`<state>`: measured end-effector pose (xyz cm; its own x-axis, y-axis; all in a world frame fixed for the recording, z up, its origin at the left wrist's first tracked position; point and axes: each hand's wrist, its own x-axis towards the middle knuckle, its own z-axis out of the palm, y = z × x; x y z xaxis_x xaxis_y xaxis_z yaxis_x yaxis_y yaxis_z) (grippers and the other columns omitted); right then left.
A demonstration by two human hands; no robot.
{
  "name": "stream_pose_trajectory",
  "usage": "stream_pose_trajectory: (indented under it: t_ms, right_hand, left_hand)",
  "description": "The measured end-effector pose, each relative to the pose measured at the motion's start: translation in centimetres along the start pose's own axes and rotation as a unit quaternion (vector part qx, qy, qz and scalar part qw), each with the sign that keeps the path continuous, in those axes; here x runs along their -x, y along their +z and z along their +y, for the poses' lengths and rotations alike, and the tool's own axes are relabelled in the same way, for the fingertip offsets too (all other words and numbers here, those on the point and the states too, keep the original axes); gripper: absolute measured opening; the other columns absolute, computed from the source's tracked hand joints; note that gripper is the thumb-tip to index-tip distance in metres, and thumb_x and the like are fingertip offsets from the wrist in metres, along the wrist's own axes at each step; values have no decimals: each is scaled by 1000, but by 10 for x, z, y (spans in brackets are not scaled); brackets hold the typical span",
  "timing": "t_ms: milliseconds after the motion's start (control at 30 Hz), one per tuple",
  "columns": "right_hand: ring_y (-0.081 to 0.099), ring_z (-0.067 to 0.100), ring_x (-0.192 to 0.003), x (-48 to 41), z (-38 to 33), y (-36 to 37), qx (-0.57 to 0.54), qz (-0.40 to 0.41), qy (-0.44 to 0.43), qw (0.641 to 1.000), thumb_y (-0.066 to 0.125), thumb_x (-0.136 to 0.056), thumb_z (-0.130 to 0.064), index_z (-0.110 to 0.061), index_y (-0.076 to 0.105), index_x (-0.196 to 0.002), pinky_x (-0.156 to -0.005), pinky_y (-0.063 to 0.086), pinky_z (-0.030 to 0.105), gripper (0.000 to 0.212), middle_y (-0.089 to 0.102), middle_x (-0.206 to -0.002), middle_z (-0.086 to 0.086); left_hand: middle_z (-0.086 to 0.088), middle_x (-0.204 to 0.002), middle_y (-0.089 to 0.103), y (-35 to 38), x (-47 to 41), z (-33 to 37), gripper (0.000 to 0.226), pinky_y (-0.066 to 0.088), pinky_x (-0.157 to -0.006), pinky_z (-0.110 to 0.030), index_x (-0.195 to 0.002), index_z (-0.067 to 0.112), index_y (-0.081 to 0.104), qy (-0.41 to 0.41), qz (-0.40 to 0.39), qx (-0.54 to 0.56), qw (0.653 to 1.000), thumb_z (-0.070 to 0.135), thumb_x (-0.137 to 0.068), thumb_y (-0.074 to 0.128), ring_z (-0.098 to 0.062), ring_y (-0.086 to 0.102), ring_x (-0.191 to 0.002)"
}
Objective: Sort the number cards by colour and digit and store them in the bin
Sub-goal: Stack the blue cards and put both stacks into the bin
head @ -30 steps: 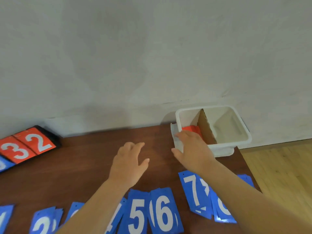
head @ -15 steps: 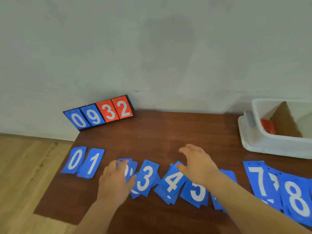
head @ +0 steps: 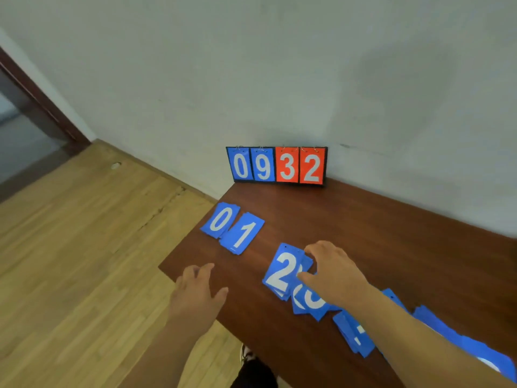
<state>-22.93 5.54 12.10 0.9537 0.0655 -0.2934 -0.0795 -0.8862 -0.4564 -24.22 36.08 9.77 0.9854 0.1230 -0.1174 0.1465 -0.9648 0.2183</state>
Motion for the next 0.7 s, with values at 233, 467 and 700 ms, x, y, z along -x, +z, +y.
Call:
stream_pose_trajectory:
  t_ms: [233, 467, 700]
  right_hand:
    - [48, 22, -128, -97, -69, 32, 3, -8, 11, 1000, 65, -87, -54, -25, 50, -141, -106, 45, 37, 63, 48, -140, -3]
    - [44, 24, -130, -199, -141, 77, 21, -44, 56, 997, 68, -86, -51, -26, 46, -144, -107, 43, 38, 66, 43, -145, 1]
    - [27, 30, -143, -274, -173, 110, 85, -50, 66, 993, 61, -88, -60, -29, 30, -154, -118, 29, 45, 79, 29, -155, 7]
  left_hand:
    - [-3, -138, 42, 5, -96, -67, 71, 44, -103, -40, -150, 29, 40, -2, -29, 44, 999, 57, -89, 63, -25, 45, -128]
    - [-3, -145, 33, 9, -210, -122, 72, 41, -107, -40, -152, 32, 32, 14, -118, 58, 991, 58, -90, 58, -25, 37, -135]
    - [0, -152, 28, 23, -288, -138, 71, 36, -112, -38, -153, 44, 24, 64, -209, 126, 968, 53, -93, 61, -22, 32, -142]
